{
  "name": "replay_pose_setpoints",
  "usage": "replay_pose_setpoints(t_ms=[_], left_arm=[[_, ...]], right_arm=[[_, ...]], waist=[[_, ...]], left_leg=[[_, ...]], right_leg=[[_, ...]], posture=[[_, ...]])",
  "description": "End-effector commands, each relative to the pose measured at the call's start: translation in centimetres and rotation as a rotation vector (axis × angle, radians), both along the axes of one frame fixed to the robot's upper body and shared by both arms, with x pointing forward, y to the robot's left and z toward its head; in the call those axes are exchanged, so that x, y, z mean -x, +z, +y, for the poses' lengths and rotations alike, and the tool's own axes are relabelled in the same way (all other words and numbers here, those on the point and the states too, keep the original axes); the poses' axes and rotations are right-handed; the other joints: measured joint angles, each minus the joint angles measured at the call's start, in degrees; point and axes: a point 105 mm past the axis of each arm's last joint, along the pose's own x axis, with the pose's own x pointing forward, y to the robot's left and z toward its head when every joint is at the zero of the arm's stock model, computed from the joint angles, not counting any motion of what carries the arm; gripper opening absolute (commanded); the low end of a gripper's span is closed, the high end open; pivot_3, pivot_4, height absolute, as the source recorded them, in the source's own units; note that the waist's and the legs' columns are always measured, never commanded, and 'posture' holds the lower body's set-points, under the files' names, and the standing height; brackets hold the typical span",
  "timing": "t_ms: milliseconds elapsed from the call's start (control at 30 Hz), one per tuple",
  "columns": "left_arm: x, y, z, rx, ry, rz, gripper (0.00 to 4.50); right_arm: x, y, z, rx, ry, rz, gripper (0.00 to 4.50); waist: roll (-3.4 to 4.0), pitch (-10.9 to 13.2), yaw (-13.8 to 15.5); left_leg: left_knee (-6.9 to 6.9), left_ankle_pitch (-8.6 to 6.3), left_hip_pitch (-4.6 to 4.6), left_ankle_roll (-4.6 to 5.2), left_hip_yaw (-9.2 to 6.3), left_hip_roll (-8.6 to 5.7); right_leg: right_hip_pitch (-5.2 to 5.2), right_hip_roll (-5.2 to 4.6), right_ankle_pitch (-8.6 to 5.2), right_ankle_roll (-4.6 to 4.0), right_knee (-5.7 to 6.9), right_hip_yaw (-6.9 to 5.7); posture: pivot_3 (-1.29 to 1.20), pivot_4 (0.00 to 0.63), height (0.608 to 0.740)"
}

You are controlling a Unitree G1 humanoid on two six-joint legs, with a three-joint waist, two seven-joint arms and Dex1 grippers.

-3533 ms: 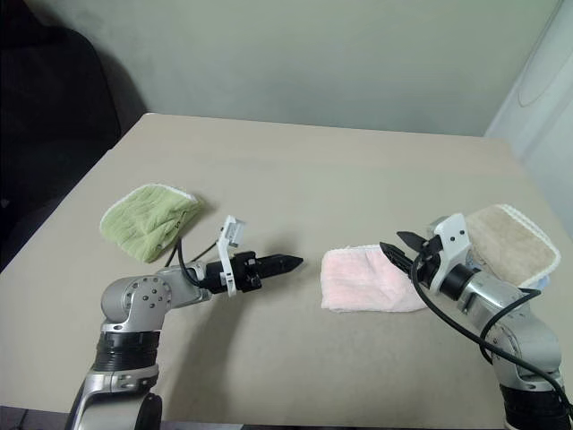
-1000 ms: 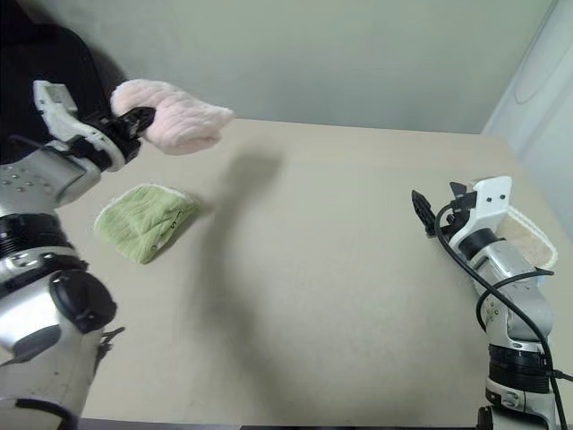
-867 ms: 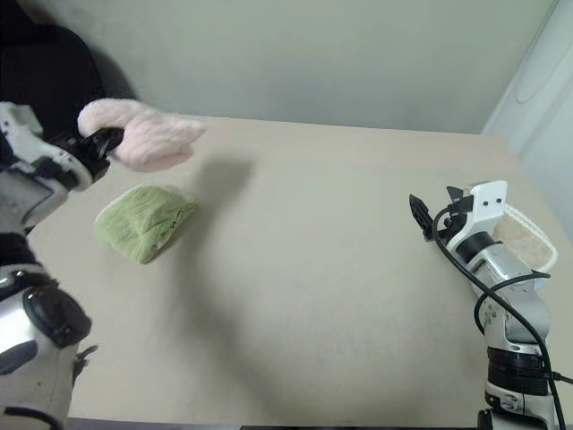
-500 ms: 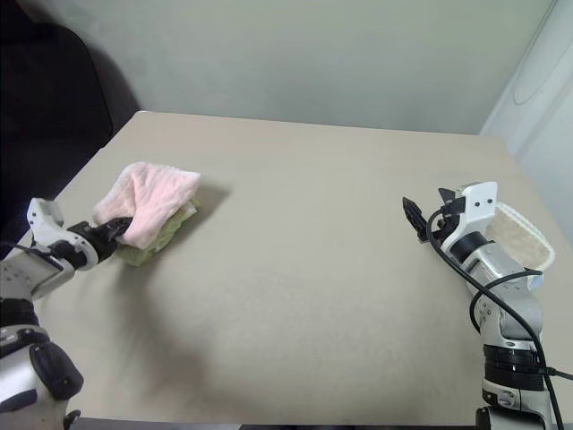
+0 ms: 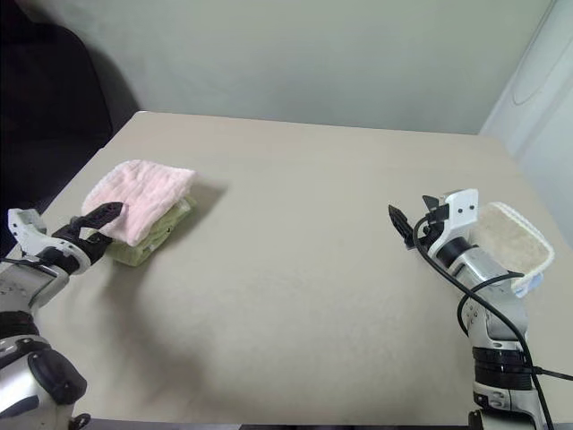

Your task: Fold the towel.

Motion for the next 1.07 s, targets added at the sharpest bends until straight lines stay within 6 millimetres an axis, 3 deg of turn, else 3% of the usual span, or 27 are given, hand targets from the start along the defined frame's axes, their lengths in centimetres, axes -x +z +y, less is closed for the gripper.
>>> replay_pose_setpoints(t_ms=[33, 200, 267, 333, 400, 467, 600, 667, 800, 900, 1067], left_arm=[[0.9, 1.9, 0.3, -0.087, -0.003, -0.064, 4.48], [3.2, 1.5, 2.1, -0.114, 0.064, -0.055, 4.48], [4.7, 1.4, 4.1, -0.183, 0.151, -0.038, 4.48], [6.4, 3.5, 6.0, -0.282, 0.253, -0.125, 4.48], [7.6, 6.4, 5.9, -0.423, 0.273, -0.245, 4.48], [7.3, 7.7, 3.1, -0.615, 0.151, -0.271, 4.48], [5.7, 7.2, -5.0, -0.858, -0.190, -0.307, 4.48], [5.4, 5.7, -10.1, -0.918, -0.373, -0.330, 4.48], [5.7, 2.3, -16.9, -0.937, -0.588, -0.337, 4.48], [5.1, -0.7, -19.3, -0.964, -0.655, -0.299, 4.48], [4.0, -4.2, -20.2, -0.977, -0.657, -0.236, 4.48]], right_arm=[[0.9, 1.4, 0.8, -0.003, 0.044, -0.054, 4.50], [1.4, 1.1, 1.3, -0.008, 0.068, -0.036, 4.50], [1.6, 0.9, 1.3, 0.007, 0.075, -0.025, 4.50], [1.8, 0.5, 1.1, 0.055, 0.076, -0.014, 4.50], [2.0, -0.3, 0.3, 0.114, 0.066, 0.001, 4.50], [2.2, -0.8, -0.5, 0.171, 0.062, 0.017, 4.50], [2.1, -1.4, -1.6, 0.250, 0.066, 0.036, 4.50], [2.1, -1.7, -1.8, 0.240, 0.075, 0.045, 4.50], [2.8, -2.2, -0.6, 0.206, 0.126, 0.056, 4.50], [3.5, -2.8, 0.4, 0.171, 0.155, 0.075, 4.50], [4.3, -4.1, 3.0, 0.138, 0.191, 0.097, 4.50]], waist=[[0.00, 0.00, -0.02], [-0.02, -0.01, -0.14], [-0.04, -0.02, -0.22], [-0.08, -0.05, -0.25], [-0.12, -0.04, -0.16], [-0.27, -0.12, 0.07], [-0.09, -0.10, 0.75], [-0.08, -0.15, 0.86], [-0.23, -0.27, 0.24], [-0.08, -0.37, -0.40], [-0.04, -0.39, -0.94]], left_leg=[[0.00, 0.00, 0.00, 0.00, 0.00, 0.00], [0.00, -0.06, 0.01, -0.10, 0.00, 0.00], [-0.01, -0.16, 0.02, -0.26, 0.00, 0.01], [-0.02, -0.20, 0.02, -0.31, 0.00, 0.04], [-0.01, -0.23, -0.03, -0.36, -0.02, 0.10], [0.00, -0.27, -0.07, -0.40, -0.15, 0.12], [0.11, -0.31, -0.04, -0.28, -0.50, -0.11], [0.10, -0.31, -0.04, -0.24, -0.53, -0.13], [0.07, -0.31, -0.24, -0.28, -0.50, -0.08], [-0.07, -0.39, -0.14, -0.48, -0.50, 0.09], [-0.07, -0.36, 0.15, -0.45, -0.43, 0.52]], right_leg=[[0.00, 0.00, -0.01, -0.01, 0.00, 0.00], [0.00, 0.02, -0.05, -0.17, 0.02, 0.01], [-0.01, 0.03, -0.07, -0.21, 0.04, 0.01], [-0.03, 0.06, -0.09, -0.25, 0.04, 0.02], [-0.08, 0.15, -0.12, -0.30, 0.04, 0.02], [-0.10, 0.22, -0.24, -0.49, 0.04, 0.01], [-0.12, 0.18, -0.42, -0.78, 0.00, 0.07], [-0.07, 0.13, -0.45, -0.83, 0.00, 0.10], [-0.05, 0.09, -0.46, -0.81, 0.07, 0.06], [-0.13, 0.17, -0.48, -0.70, 0.17, -0.09], [0.05, 0.56, -0.49, -0.68, 0.20, -0.08]], posture=[[0.00, 0.150, 0.740], [0.00, 0.150, 0.740], [0.00, 0.150, 0.740], [0.00, 0.150, 0.740], [0.00, 0.150, 0.740], [0.00, 0.150, 0.740], [0.00, 0.150, 0.740], [0.00, 0.150, 0.740], [0.00, 0.150, 0.740], [0.00, 0.150, 0.740], [0.00, 0.150, 0.740]])
